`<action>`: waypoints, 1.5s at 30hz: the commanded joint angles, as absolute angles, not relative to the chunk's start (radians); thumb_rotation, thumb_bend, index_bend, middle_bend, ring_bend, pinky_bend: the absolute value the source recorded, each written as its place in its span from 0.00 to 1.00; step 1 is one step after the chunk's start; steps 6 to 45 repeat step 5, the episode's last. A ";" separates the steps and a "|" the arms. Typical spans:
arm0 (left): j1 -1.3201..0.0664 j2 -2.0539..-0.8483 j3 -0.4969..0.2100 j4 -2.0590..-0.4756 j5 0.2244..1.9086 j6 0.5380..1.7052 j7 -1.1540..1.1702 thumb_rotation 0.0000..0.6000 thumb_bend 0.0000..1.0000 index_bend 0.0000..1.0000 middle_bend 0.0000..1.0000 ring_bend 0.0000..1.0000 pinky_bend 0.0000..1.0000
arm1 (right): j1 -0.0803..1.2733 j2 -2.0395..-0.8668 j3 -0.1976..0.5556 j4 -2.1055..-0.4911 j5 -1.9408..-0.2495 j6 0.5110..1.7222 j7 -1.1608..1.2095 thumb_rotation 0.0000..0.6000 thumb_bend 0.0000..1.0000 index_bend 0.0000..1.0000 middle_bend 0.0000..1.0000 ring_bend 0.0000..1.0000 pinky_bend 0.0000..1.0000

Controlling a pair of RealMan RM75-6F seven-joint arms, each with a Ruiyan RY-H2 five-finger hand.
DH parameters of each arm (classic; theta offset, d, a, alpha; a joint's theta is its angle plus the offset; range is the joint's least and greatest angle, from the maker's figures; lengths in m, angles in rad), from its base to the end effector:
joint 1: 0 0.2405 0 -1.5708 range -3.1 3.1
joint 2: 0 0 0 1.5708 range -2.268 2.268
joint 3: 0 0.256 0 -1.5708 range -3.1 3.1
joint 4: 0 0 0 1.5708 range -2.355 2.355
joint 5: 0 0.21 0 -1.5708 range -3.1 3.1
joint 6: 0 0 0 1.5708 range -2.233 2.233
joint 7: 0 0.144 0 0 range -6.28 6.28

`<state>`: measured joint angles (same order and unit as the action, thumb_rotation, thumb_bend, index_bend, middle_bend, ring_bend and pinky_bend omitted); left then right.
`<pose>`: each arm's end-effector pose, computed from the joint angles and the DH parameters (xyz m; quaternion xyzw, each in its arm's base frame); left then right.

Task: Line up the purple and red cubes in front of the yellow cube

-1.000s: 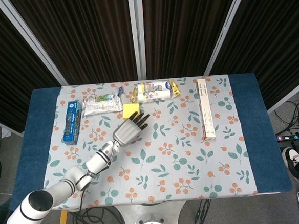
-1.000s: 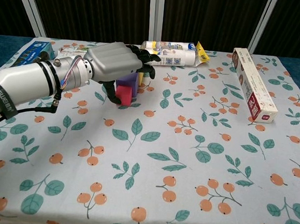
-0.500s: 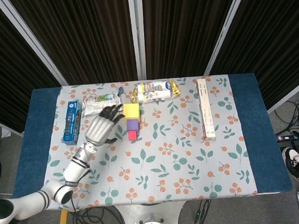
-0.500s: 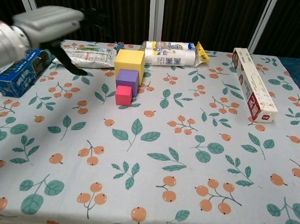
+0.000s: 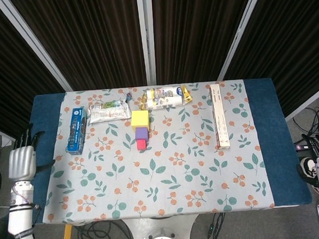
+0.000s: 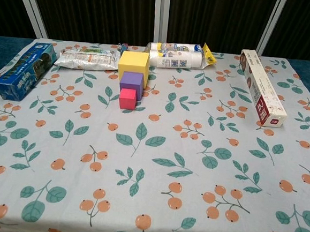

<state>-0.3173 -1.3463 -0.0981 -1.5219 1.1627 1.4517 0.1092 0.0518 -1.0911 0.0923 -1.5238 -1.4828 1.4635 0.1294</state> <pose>-0.2967 0.2580 0.1077 -0.5326 -0.4202 -0.4036 0.6139 -0.3359 -0.1803 0.1826 0.5702 -0.3982 0.3904 0.6033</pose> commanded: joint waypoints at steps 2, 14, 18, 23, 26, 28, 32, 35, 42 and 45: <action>-0.249 -1.318 -0.057 -1.591 1.205 1.531 0.148 1.00 0.12 0.25 0.09 0.08 0.14 | 0.050 -1.087 0.081 -1.542 -1.485 1.459 0.144 1.00 0.29 0.01 0.05 0.00 0.00; -0.215 -1.302 -0.035 -1.638 1.229 1.561 0.176 1.00 0.12 0.25 0.09 0.08 0.14 | 0.046 -1.089 0.073 -1.534 -1.480 1.451 0.162 1.00 0.30 0.01 0.05 0.00 0.00; -0.215 -1.302 -0.035 -1.638 1.229 1.561 0.176 1.00 0.12 0.25 0.09 0.08 0.14 | 0.046 -1.089 0.073 -1.534 -1.480 1.451 0.162 1.00 0.30 0.01 0.05 0.00 0.00; -0.215 -1.302 -0.035 -1.638 1.229 1.561 0.176 1.00 0.12 0.25 0.09 0.08 0.14 | 0.046 -1.089 0.073 -1.534 -1.480 1.451 0.162 1.00 0.30 0.01 0.05 0.00 0.00; -0.215 -1.302 -0.035 -1.638 1.229 1.561 0.176 1.00 0.12 0.25 0.09 0.08 0.14 | 0.046 -1.089 0.073 -1.534 -1.480 1.451 0.162 1.00 0.30 0.01 0.05 0.00 0.00; -0.215 -1.302 -0.035 -1.638 1.229 1.561 0.176 1.00 0.12 0.25 0.09 0.08 0.14 | 0.046 -1.089 0.073 -1.534 -1.480 1.451 0.162 1.00 0.30 0.01 0.05 0.00 0.00; -0.215 -1.302 -0.035 -1.638 1.229 1.561 0.176 1.00 0.12 0.25 0.09 0.08 0.14 | 0.046 -1.089 0.073 -1.534 -1.480 1.451 0.162 1.00 0.30 0.01 0.05 0.00 0.00; -0.215 -1.302 -0.035 -1.638 1.229 1.561 0.176 1.00 0.12 0.25 0.09 0.08 0.14 | 0.046 -1.089 0.073 -1.534 -1.480 1.451 0.162 1.00 0.30 0.01 0.05 0.00 0.00; -0.215 -1.302 -0.035 -1.638 1.229 1.561 0.176 1.00 0.12 0.25 0.09 0.08 0.14 | 0.046 -1.089 0.073 -1.534 -1.480 1.451 0.162 1.00 0.30 0.01 0.05 0.00 0.00; -0.215 -1.302 -0.035 -1.638 1.229 1.561 0.176 1.00 0.12 0.25 0.09 0.08 0.14 | 0.046 -1.089 0.073 -1.534 -1.480 1.451 0.162 1.00 0.30 0.01 0.05 0.00 0.00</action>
